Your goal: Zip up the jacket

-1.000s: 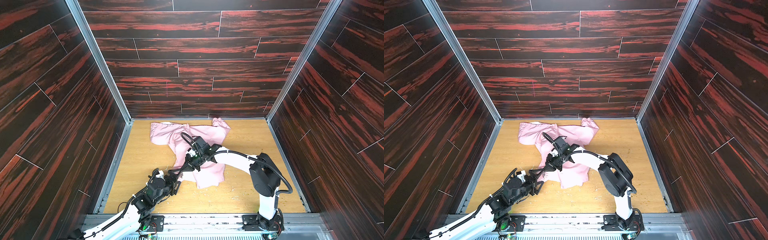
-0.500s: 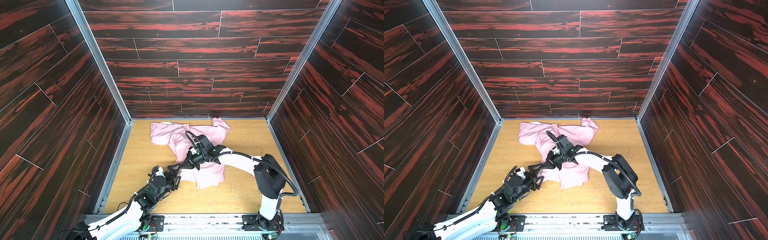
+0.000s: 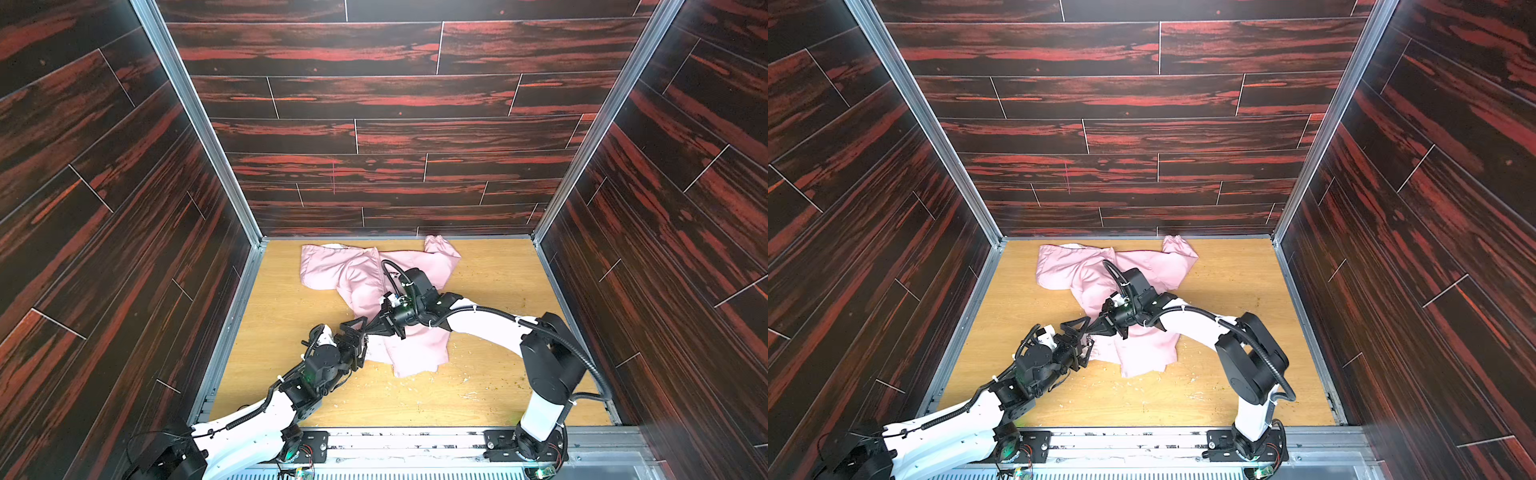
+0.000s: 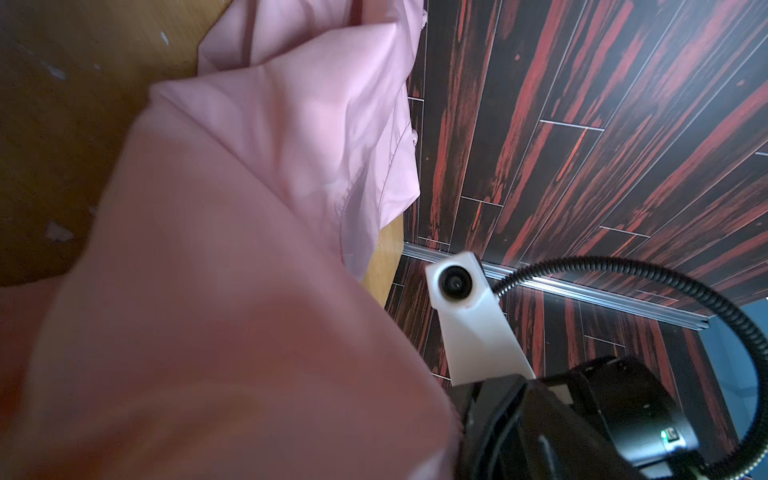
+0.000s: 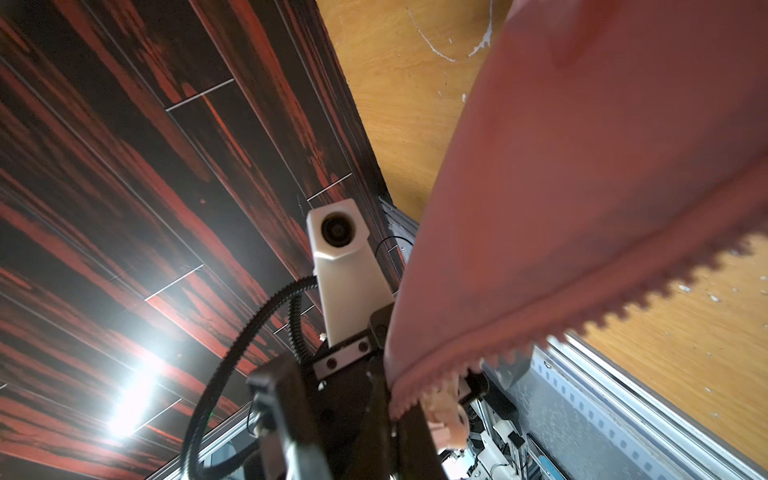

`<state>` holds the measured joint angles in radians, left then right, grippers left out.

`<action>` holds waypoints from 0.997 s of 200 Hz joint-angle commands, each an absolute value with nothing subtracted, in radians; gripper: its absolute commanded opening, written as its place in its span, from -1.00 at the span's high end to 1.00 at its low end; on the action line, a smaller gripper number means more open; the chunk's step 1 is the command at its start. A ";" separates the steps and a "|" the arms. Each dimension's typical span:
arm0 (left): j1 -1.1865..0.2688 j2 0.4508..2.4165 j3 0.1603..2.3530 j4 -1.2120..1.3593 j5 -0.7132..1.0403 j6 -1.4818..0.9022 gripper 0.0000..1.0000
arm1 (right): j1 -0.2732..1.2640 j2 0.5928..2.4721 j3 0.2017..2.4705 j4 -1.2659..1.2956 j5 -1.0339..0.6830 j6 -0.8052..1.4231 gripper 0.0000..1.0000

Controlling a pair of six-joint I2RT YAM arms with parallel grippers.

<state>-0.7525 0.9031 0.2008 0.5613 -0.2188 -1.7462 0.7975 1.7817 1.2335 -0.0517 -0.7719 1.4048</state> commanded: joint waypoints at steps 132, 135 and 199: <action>-0.755 0.884 0.233 0.618 -0.154 -1.637 0.05 | 0.744 1.700 1.206 -0.107 -0.783 1.348 1.00; -0.755 0.885 0.233 0.618 -0.151 -1.637 0.06 | 0.744 1.700 1.206 -0.108 -0.781 1.348 1.00; -0.755 0.903 0.253 0.617 -0.091 -1.615 0.33 | 0.739 1.702 1.208 -0.107 -0.775 1.348 1.00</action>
<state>-0.7536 0.8974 0.2249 0.5949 -0.1184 -1.6318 0.7444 1.7481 1.2026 -0.0948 -0.7761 1.3518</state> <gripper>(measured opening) 0.346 0.056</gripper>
